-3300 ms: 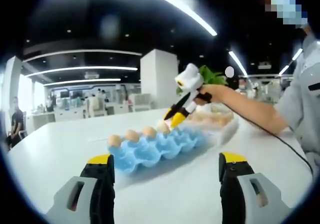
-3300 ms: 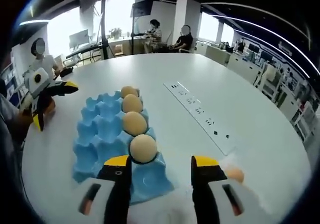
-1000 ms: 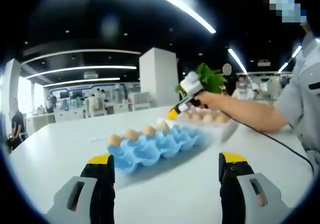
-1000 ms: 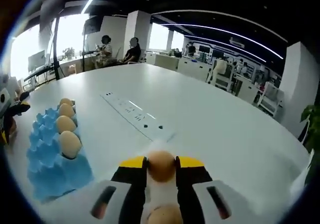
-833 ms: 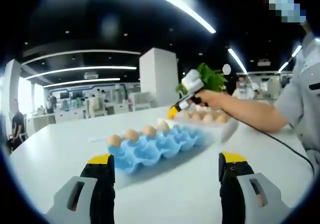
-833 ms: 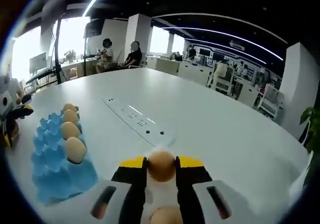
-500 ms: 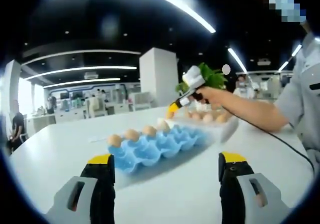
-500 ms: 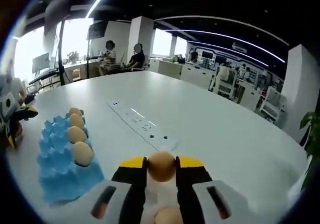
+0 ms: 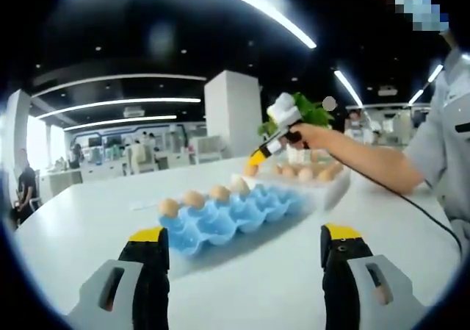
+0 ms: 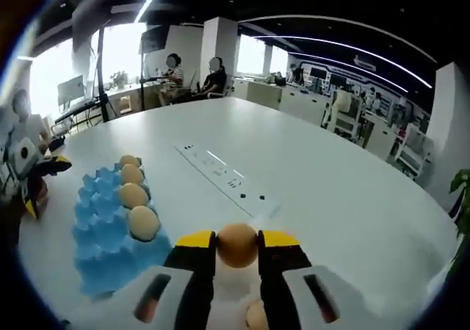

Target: Pick up the eggs on the table and place them into the egg tray on the table

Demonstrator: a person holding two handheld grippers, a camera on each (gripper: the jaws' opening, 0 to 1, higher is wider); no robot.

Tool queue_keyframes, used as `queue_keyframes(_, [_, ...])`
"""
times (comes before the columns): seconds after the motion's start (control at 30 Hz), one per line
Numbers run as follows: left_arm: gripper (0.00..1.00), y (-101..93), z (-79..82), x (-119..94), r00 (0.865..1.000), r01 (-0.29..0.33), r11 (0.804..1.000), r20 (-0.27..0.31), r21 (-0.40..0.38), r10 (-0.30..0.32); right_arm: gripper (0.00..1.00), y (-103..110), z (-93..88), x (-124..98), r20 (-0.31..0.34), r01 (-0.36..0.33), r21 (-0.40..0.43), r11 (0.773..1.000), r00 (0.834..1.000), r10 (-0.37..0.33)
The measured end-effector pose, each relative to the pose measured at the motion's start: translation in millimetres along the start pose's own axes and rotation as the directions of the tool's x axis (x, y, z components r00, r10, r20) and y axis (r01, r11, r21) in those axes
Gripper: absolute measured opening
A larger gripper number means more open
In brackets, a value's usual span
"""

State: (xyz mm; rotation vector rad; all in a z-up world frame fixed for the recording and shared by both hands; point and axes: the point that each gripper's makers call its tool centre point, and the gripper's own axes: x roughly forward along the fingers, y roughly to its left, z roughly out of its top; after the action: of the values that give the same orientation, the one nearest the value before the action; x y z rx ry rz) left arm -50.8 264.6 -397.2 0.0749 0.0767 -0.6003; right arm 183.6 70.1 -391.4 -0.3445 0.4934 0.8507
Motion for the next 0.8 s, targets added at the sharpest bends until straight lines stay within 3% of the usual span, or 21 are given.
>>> queue_keyframes(0.8, [0.85, -1.0, -2.1, 1.5, 1.0, 0.0, 1.0, -0.009, 0.003, 0.0, 0.23, 33.8, -6.8, -12.3, -0.11, -0.124, -0.064, 0.99, 0.987, 0.116])
